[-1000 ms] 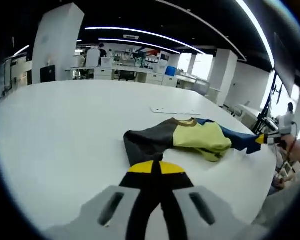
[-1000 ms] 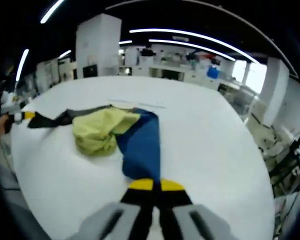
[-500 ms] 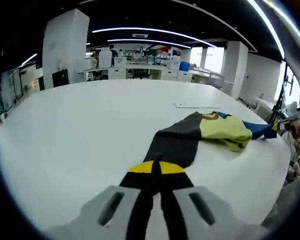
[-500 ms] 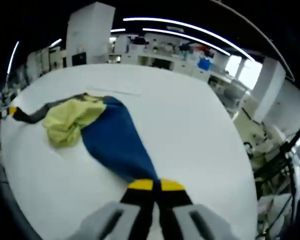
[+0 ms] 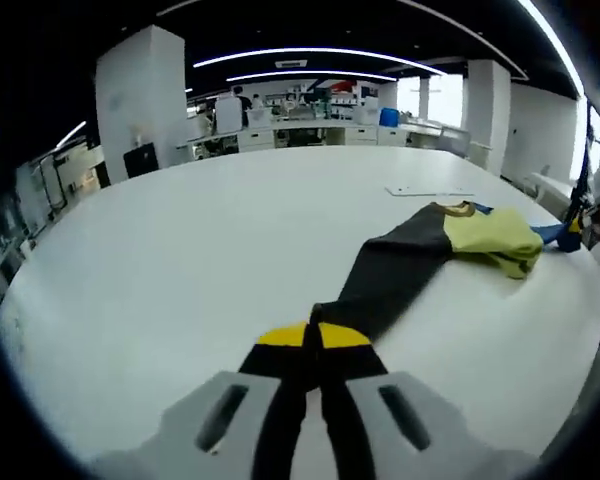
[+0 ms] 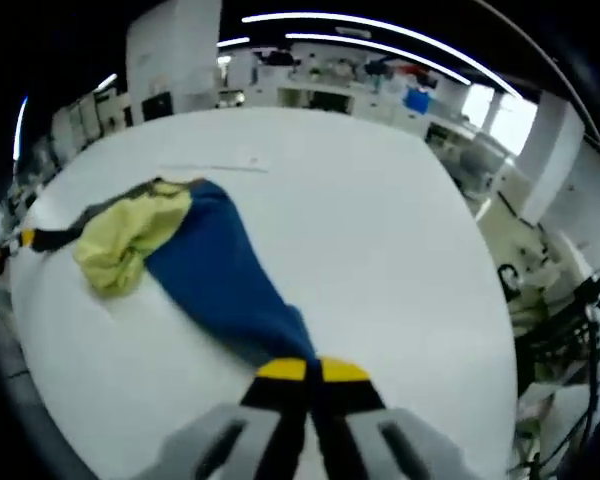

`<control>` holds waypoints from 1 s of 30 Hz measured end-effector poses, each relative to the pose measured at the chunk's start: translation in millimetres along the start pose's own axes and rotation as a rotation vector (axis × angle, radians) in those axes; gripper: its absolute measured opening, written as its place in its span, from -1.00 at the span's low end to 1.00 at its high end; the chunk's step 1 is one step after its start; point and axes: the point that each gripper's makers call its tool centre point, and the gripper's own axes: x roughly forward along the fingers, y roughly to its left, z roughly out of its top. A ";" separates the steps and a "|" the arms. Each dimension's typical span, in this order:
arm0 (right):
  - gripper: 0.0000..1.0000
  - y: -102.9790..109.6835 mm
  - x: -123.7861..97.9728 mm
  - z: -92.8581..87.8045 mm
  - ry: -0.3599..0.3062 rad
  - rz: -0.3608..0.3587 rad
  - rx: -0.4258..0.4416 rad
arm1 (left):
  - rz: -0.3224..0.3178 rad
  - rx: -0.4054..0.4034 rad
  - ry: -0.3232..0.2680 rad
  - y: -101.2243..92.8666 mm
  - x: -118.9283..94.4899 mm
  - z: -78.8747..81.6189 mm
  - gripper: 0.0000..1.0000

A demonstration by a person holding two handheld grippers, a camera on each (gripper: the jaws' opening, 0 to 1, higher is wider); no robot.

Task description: Fold the garment on the visible template until the final outline fits inside the template.

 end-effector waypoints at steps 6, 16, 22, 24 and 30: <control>-1.00 -16.2 19.6 0.3 0.000 -0.009 0.006 | 0.019 0.015 0.004 -1.1 2.1 -4.4 -1.00; -0.75 -34.0 37.0 3.5 -0.025 -0.042 0.118 | 0.037 0.040 0.007 0.0 1.7 -4.9 -0.79; -0.19 -38.0 37.5 5.7 -0.045 -0.060 0.111 | 0.002 0.066 -0.017 -9.8 1.4 2.5 -0.32; 0.00 -33.7 32.8 7.7 -0.059 -0.055 0.112 | -0.012 0.081 -0.019 -17.1 0.0 4.2 -0.20; 0.47 -10.4 20.7 26.3 -0.142 0.029 0.093 | -0.056 0.112 -0.024 -53.8 -11.7 10.2 0.22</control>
